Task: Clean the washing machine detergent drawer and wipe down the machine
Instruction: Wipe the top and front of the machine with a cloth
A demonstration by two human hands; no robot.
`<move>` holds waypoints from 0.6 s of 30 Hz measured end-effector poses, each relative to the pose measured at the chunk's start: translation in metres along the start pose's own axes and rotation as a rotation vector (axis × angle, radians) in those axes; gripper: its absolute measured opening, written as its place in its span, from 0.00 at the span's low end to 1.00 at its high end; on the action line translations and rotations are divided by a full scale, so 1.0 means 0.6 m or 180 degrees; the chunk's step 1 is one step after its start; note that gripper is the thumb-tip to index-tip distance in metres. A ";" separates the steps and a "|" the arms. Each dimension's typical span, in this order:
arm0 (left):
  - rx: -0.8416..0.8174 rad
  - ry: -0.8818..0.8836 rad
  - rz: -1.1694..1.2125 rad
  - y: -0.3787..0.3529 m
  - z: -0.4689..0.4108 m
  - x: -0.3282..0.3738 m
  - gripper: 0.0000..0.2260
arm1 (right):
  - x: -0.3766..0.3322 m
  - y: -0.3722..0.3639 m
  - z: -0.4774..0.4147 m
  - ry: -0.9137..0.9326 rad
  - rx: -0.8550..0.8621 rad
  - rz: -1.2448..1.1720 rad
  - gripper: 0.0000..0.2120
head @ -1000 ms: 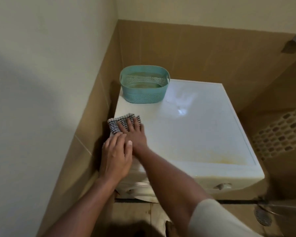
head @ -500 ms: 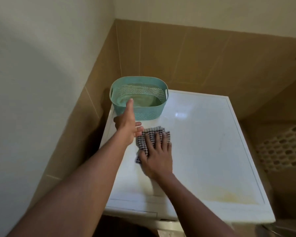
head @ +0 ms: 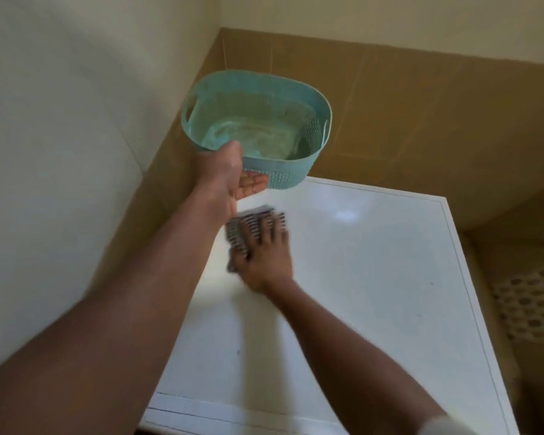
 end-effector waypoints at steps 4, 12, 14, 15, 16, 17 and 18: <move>0.0099 -0.0005 -0.0119 0.003 0.000 0.024 0.09 | -0.016 -0.036 0.134 0.0626 0.0073 -0.0109 0.33; 0.0207 0.0150 -0.0218 0.077 -0.012 0.006 0.07 | 0.104 0.033 -0.099 -0.0367 0.0024 0.0149 0.32; 0.0256 0.0072 -0.0172 0.086 -0.015 0.012 0.11 | 0.048 0.020 -0.147 -0.0067 -0.0108 0.0099 0.31; 0.0266 0.0013 -0.0165 0.087 -0.015 0.017 0.10 | 0.016 0.012 -0.153 0.0130 -0.0186 0.0174 0.31; 0.0274 -0.0047 -0.0155 0.087 -0.014 0.021 0.09 | -0.019 -0.001 -0.148 0.0390 -0.0289 0.0279 0.32; 0.0284 -0.0098 -0.0149 0.087 -0.013 0.024 0.07 | -0.052 -0.014 -0.132 0.0664 -0.0395 0.0368 0.33; 0.0291 -0.0121 -0.0147 0.084 -0.010 0.025 0.04 | -0.080 -0.025 -0.108 0.0899 -0.0464 0.0385 0.33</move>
Point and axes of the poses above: each hand's wrist, its own z-axis away from the middle knuckle, its own y-axis out of the back of the hand, x = y × z, the point moved 2 cm from there along -z, towards the middle knuckle, and after that the axes turned 10 degrees about y, right-handed, at the moved point
